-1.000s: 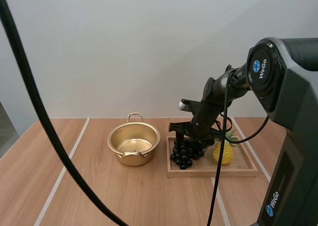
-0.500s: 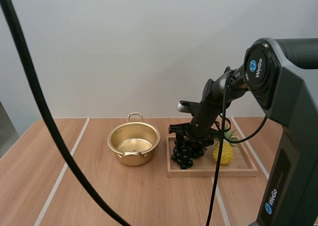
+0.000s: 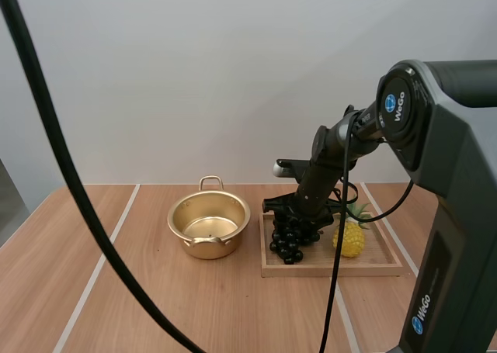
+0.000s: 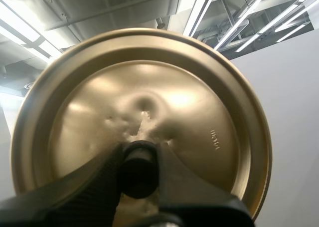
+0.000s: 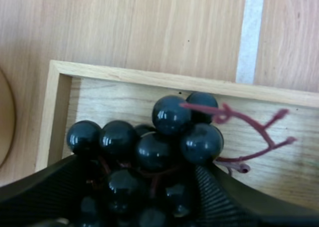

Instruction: Open the pot, put the grape inside, and close it

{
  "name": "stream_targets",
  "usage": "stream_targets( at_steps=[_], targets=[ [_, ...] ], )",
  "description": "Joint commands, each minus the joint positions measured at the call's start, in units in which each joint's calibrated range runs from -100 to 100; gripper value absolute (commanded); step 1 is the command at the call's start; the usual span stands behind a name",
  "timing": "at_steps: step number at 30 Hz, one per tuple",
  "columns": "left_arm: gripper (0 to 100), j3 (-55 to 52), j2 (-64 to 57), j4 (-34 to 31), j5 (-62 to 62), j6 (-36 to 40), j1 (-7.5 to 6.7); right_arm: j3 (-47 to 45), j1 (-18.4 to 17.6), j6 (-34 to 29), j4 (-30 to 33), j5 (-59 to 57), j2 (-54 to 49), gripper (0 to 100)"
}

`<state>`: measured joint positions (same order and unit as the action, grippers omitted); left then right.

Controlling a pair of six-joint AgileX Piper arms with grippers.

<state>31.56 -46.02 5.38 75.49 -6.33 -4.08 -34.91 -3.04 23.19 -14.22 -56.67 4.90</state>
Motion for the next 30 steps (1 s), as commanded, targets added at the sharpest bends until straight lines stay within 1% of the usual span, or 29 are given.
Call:
stream_targets(
  at_steps=[1, 2, 3, 4, 5, 6, 7, 15, 19, 30],
  targets=[
    [0, 0.35, 0.29, 0.07, -0.57, -0.1, -0.13, -0.9, -0.5, 0.7, 2.07, 4.65, 1.71, 100],
    [0, 0.35, 0.29, 0.07, -0.57, -0.1, -0.13, -0.9, -0.68, 0.7, 2.07, 4.64, 1.71, 93],
    [0, 0.35, 0.29, 0.07, -0.57, -0.1, -0.13, -0.9, -0.86, 0.7, 2.07, 4.64, 1.71, 79],
    [0, 0.35, 0.29, 0.07, -0.57, -0.1, -0.13, -0.9, -1.1, 0.7, 2.07, 4.64, 1.71, 58],
    [0, 0.35, 0.29, 0.07, -0.57, -0.1, -0.13, -0.9, -1.07, 0.7, 1.9, 4.29, 1.71, 33],
    [0, 0.35, 0.29, 0.07, -0.57, -0.1, -0.13, -0.9, -1.07, 0.7, 1.73, 3.91, 1.71, 4],
    [0, 0.35, 0.29, 0.07, -0.57, -0.1, -0.13, -0.9, -1.07, 0.7, 1.79, 3.86, 1.71, 0],
    [0, 0.35, 0.29, 0.07, -0.57, -0.1, -0.13, -0.9, -1.07, 0.61, 1.17, 2.78, 1.48, 0],
    [0, 0.35, 0.29, 0.07, -0.57, -0.19, -0.13, -0.78, -1.07, 0.61, 0.46, 2.21, -0.49, 0],
    [0, 0.35, 0.29, -0.03, -0.57, -0.18, -0.13, -0.78, -1.07, 0.61, -0.91, -0.63, -14.12, 0]
  ],
)
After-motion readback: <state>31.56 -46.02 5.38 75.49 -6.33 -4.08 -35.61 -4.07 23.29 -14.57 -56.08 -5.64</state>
